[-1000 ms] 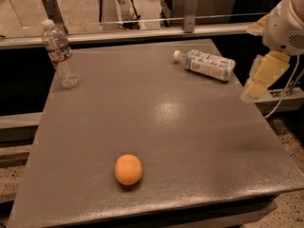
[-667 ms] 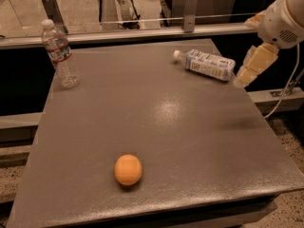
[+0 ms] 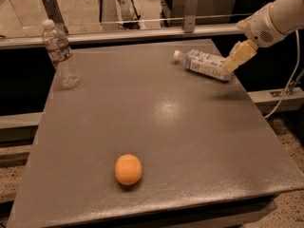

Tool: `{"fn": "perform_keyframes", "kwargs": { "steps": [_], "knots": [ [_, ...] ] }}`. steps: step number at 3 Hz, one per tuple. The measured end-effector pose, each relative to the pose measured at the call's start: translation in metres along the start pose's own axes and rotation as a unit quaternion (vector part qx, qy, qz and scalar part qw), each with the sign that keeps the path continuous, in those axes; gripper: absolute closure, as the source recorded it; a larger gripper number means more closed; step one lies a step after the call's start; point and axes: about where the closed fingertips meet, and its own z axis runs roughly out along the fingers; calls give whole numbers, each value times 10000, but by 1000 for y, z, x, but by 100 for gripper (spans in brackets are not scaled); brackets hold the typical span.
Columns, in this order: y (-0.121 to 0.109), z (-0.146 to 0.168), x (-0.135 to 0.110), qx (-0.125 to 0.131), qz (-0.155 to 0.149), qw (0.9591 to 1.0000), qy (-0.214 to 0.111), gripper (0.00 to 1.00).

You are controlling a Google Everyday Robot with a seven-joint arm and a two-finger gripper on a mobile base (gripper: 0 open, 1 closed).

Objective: Move blue plastic bottle near orange

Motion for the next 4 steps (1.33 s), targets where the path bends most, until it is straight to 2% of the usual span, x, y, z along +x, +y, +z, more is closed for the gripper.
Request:
{"fn": "perform_keyframes", "kwargs": {
  "steps": [1,2,3,4],
  "knots": [
    [-10,35,8,-111,288,9995,-32,0],
    [-6,63,17,-301,509,9982,98,0],
    [1,82,23,-516,704,9958,286,17],
    [8,86,18,-731,783,9935,374,39]
  ]
}}
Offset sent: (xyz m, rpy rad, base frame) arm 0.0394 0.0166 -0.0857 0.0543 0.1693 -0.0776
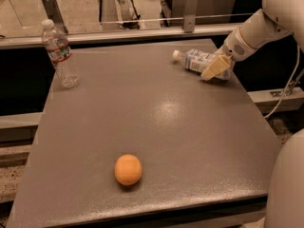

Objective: Move blue plastic bottle near orange

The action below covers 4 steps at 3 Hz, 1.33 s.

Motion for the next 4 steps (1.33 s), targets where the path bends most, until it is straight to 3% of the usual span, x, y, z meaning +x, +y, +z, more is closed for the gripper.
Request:
{"fn": "perform_keyframes", "kwargs": {
  "steps": [2,3,4],
  "knots": [
    [35,-32,-41,-279,-426,9982,-315,86],
    [36,-30,-42,-295,-438,9981,-319,100],
    [36,-30,-42,-296,-438,9981,-319,100]
  ]
}}
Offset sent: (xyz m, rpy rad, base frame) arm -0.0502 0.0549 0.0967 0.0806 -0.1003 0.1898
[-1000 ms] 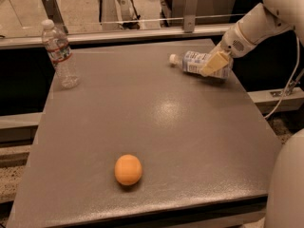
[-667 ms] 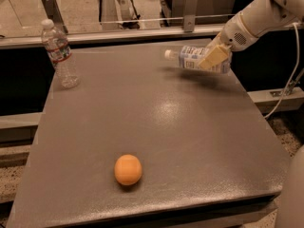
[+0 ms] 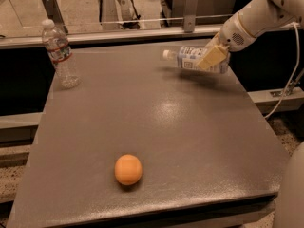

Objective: Move blue plastic bottle near orange

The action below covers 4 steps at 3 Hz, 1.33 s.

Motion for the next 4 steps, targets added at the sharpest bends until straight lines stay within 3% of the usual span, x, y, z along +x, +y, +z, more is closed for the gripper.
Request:
{"fn": "perform_keyframes", "kwargs": {
  "steps": [1,2,4],
  "knots": [
    [23,3,-12,-173,-188,9996,-121,100],
    [71,5,-38,-427,-565,9966,-424,100],
    [154,30,-81,-987,-1128,9852,-832,100]
  ]
}}
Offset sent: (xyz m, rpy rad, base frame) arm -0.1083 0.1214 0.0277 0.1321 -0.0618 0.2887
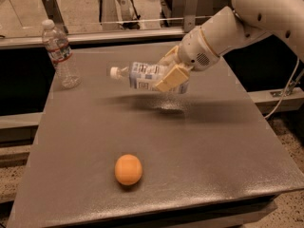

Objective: Move blue plastic bottle near orange

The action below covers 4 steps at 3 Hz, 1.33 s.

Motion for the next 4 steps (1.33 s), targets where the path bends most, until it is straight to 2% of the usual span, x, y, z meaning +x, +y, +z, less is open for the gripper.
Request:
{"fn": "perform_keyframes", "kwargs": {
  "steps": [1,2,3,4],
  "knots": [
    [34,18,-3,-255,-59,9996,63,100],
    [66,28,2,-424,21,9990,156,100],
    [93,31,0,-523,53,9984,183,100],
    [111,33,6,-563,116,9981,227,100]
  ]
}}
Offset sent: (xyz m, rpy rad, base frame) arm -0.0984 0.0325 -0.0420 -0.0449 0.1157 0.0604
